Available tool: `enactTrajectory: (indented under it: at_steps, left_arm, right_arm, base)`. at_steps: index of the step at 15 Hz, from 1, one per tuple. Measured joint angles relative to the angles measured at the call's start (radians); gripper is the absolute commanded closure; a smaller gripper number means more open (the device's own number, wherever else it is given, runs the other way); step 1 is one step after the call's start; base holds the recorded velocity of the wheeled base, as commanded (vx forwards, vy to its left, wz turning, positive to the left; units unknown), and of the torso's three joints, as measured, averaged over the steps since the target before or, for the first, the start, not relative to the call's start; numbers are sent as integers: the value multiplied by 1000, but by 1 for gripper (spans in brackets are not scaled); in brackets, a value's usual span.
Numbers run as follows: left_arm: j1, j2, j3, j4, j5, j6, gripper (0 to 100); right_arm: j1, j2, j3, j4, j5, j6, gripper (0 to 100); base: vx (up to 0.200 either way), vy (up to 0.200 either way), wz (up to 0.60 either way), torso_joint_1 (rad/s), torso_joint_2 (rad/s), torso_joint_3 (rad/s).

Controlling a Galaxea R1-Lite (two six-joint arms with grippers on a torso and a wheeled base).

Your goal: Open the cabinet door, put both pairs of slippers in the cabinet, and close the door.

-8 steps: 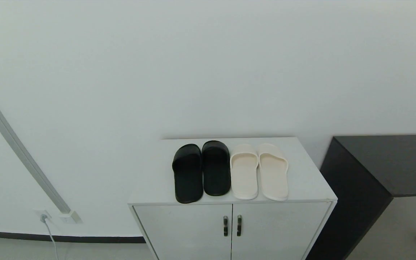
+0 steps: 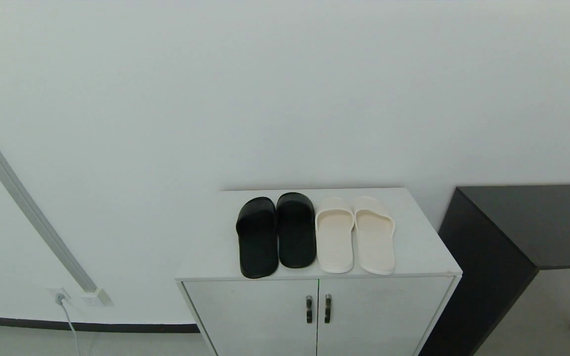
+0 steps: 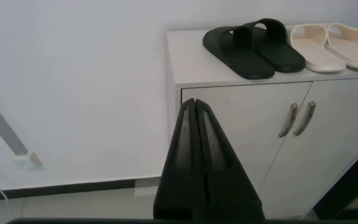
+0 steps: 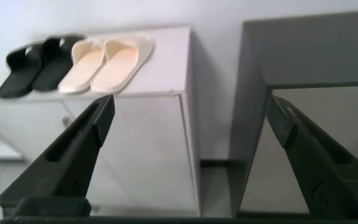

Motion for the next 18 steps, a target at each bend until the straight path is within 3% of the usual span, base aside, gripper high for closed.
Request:
enactTrajectory:
  at_steps: [4,10,14,18]
  left_arm:
    - [1,0,0,0,0,0,100]
    - [1,0,0,0,0,0,100]
    - [1,0,0,0,0,0,100]
    - [1,0,0,0,0,0,100]
  right_arm:
    - [101,346,-44,-202,-6,12,0]
    - [538,820,-199,-411,-300,188,0]
    - [657,1119,-379,-458,-439,279,0]
    - [707,1423,-534,-604,-590,314,0]
  base:
    - [0,0,0,0,0,0]
    - [0,0,0,0,0,0]
    - [0,0,0,0,0,0]
    - [0,0,0,0,0,0]
